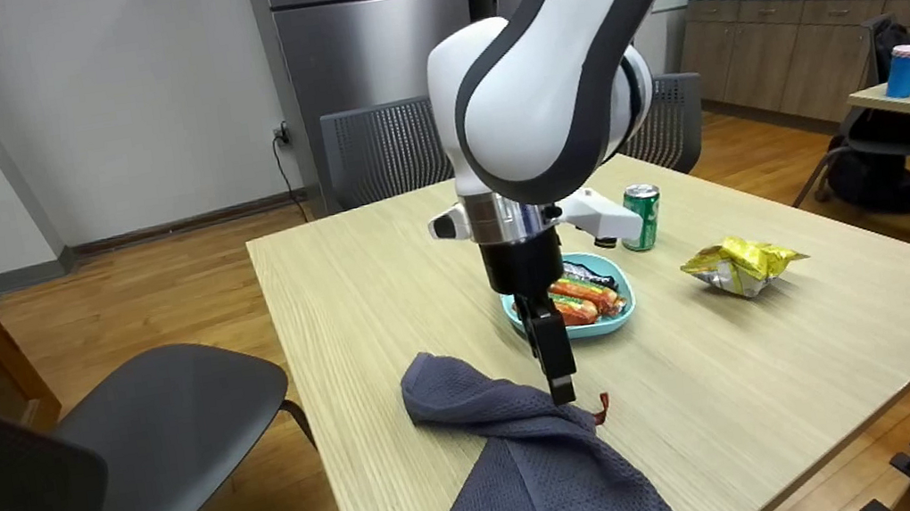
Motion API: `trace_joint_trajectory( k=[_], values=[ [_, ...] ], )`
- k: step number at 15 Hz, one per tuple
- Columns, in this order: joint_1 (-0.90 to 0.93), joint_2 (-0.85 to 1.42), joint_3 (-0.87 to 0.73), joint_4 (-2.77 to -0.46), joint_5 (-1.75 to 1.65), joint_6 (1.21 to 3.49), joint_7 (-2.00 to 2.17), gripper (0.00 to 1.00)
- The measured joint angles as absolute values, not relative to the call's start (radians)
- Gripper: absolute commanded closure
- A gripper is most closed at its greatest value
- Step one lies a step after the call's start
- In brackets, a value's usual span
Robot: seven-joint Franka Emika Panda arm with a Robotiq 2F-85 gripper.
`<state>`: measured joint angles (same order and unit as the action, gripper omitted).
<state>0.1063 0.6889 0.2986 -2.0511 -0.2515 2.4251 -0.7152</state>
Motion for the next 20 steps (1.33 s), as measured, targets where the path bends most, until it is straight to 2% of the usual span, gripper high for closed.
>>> trace_joint_trajectory(
  k=[7,20],
  values=[
    [0.105,0.698,0.311,-2.019,-0.197,2.339,-0.819,0.0],
    [0.108,0.714,0.286,-1.976,-0.212,2.345,-0.831,0.0]
  ],
)
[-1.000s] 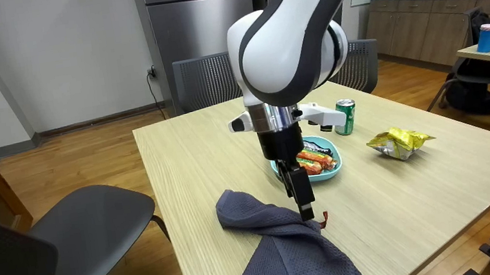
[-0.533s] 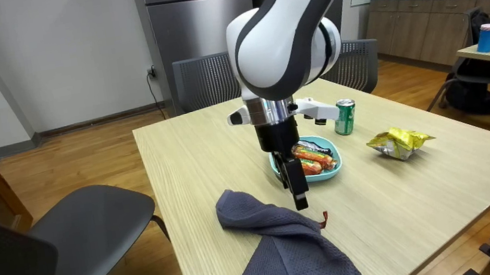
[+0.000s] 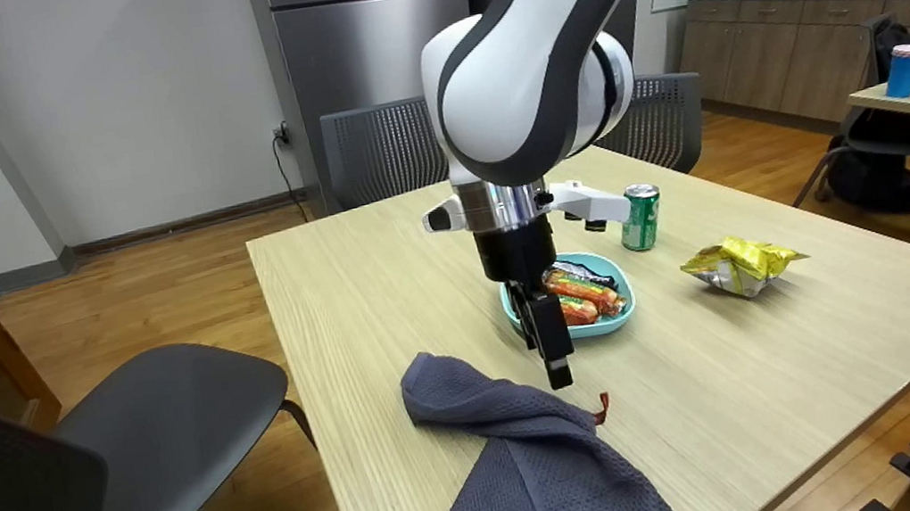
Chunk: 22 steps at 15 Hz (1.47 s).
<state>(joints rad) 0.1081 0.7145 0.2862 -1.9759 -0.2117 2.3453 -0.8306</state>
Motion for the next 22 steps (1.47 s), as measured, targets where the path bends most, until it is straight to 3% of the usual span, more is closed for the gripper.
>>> trace_joint_trajectory(
  k=[22],
  values=[
    [0.108,0.747,0.361,-2.012,-0.184,2.516,-0.959,0.0]
  ],
)
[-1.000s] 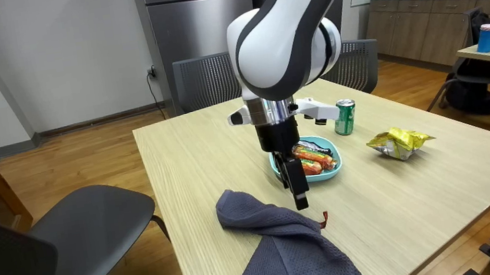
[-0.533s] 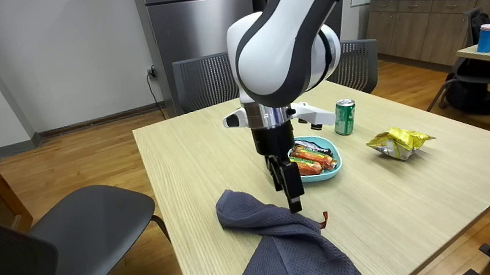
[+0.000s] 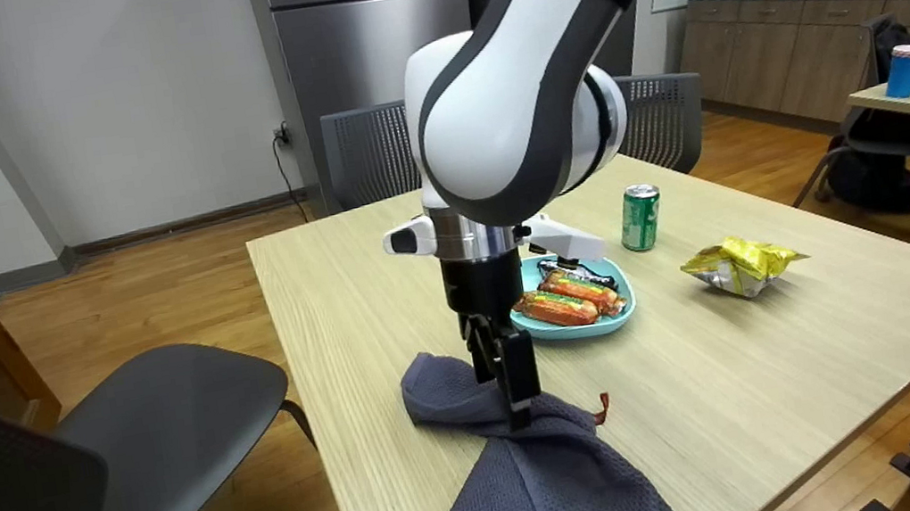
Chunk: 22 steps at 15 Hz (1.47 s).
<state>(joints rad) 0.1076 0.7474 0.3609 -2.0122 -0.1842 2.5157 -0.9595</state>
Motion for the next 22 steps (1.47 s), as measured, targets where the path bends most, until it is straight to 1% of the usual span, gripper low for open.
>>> trace_joint_trajectory(
  k=[8,9,10,12,14,16,19,22],
  values=[
    [0.107,0.747,0.37,-2.025,-0.13,2.505,-0.958,0.0],
    [0.107,0.747,0.37,-2.025,-0.129,2.503,-0.958,0.25],
    [0.107,0.747,0.37,-2.025,-0.128,2.502,-0.958,0.26],
    [0.107,0.747,0.37,-2.025,-0.128,2.501,-0.958,0.44],
    [0.107,0.747,0.37,-2.025,-0.128,2.501,-0.958,0.6],
    [0.107,0.747,0.37,-2.025,-0.128,2.5,-0.958,0.73],
    [0.107,0.747,0.37,-2.025,-0.128,2.498,-0.957,0.98],
    [0.107,0.745,0.37,-2.025,-0.127,2.495,-0.949,1.0]
  ],
)
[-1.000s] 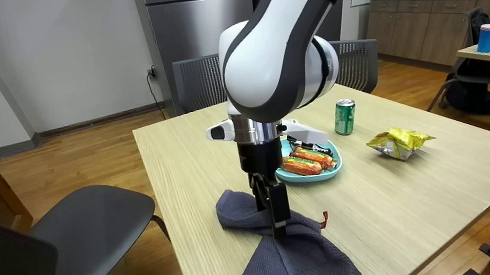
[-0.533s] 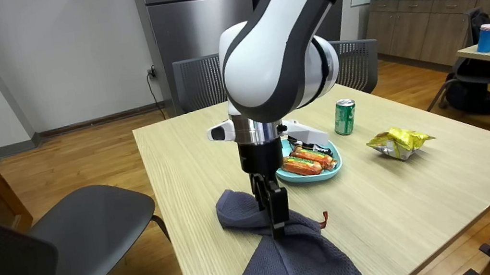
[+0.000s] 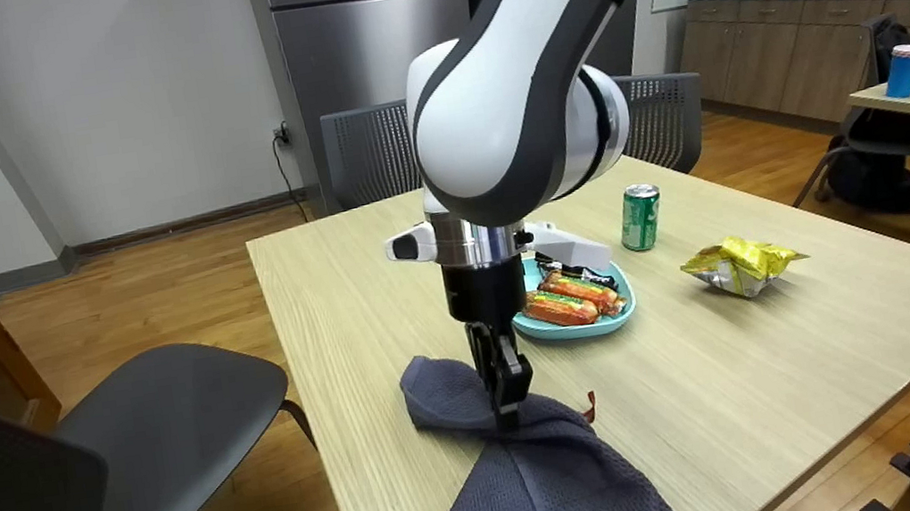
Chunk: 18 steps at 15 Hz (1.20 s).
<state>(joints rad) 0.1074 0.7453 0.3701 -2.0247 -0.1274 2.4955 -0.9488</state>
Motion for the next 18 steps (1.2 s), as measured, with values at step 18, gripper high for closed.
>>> trace_joint_trajectory(
  k=[18],
  values=[
    [0.1,0.426,0.309,-2.181,-0.026,2.358,-0.669,0.99]
  ],
)
